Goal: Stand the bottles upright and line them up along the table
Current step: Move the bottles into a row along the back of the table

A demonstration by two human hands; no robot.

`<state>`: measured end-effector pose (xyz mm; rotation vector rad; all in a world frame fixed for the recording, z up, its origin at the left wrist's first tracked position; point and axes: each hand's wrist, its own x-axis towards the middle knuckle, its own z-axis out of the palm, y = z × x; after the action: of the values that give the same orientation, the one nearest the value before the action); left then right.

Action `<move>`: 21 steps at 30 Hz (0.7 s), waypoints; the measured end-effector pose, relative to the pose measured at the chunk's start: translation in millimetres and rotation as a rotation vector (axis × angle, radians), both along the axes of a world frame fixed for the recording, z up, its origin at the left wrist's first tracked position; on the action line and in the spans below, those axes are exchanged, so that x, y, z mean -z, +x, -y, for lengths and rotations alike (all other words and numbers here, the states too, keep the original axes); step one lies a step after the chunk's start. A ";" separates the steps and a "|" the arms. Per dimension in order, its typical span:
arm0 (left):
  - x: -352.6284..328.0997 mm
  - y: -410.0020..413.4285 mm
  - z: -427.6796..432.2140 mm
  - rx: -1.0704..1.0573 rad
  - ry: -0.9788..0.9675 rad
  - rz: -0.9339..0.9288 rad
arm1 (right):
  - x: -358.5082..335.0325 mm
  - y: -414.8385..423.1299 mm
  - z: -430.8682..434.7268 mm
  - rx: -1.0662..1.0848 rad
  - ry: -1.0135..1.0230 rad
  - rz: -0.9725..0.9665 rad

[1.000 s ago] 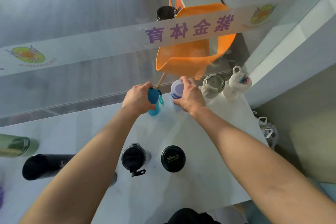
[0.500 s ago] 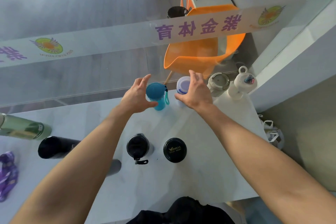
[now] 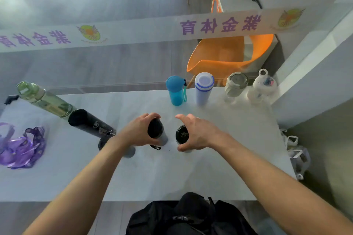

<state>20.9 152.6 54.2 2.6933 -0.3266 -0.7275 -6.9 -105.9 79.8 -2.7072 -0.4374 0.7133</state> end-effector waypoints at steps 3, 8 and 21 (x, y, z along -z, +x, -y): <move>7.9 -9.5 1.6 -0.050 -0.022 0.100 | 19.1 -15.0 -9.2 0.014 -0.042 0.041; 3.1 -5.1 -7.5 -0.131 -0.067 0.153 | 28.2 -16.6 -12.1 0.106 0.038 0.111; -23.3 88.7 -94.1 -0.255 -0.051 0.219 | 18.6 49.8 -100.7 0.318 0.236 0.260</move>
<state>109.6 246.7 77.5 2.7016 -0.0483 -0.3470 42.9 -5.2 61.2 -2.5643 -0.1298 0.2097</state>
